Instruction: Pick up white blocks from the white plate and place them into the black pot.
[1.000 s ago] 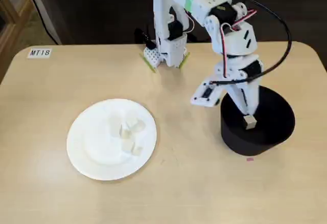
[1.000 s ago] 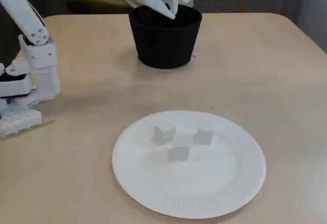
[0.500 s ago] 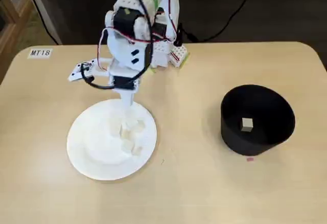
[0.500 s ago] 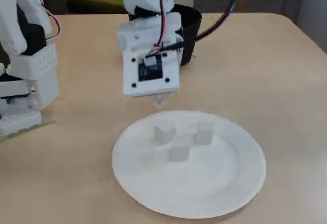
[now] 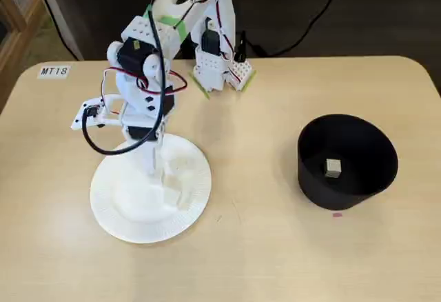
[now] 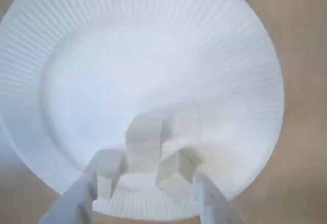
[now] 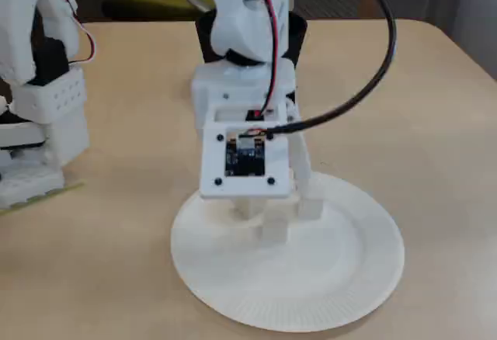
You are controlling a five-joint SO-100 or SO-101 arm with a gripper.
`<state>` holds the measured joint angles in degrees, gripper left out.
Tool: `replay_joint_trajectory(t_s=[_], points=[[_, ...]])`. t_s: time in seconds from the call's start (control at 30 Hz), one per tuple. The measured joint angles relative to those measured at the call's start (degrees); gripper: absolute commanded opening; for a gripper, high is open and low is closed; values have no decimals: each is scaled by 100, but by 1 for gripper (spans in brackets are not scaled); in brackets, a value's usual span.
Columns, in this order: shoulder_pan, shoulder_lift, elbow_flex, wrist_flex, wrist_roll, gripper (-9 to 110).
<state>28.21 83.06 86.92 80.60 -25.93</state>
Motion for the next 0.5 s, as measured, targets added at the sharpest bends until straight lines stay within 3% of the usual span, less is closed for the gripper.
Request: replay_joint_trajectory(t_s=[0.5], points=[[79, -712, -35, -527, 483, 30]])
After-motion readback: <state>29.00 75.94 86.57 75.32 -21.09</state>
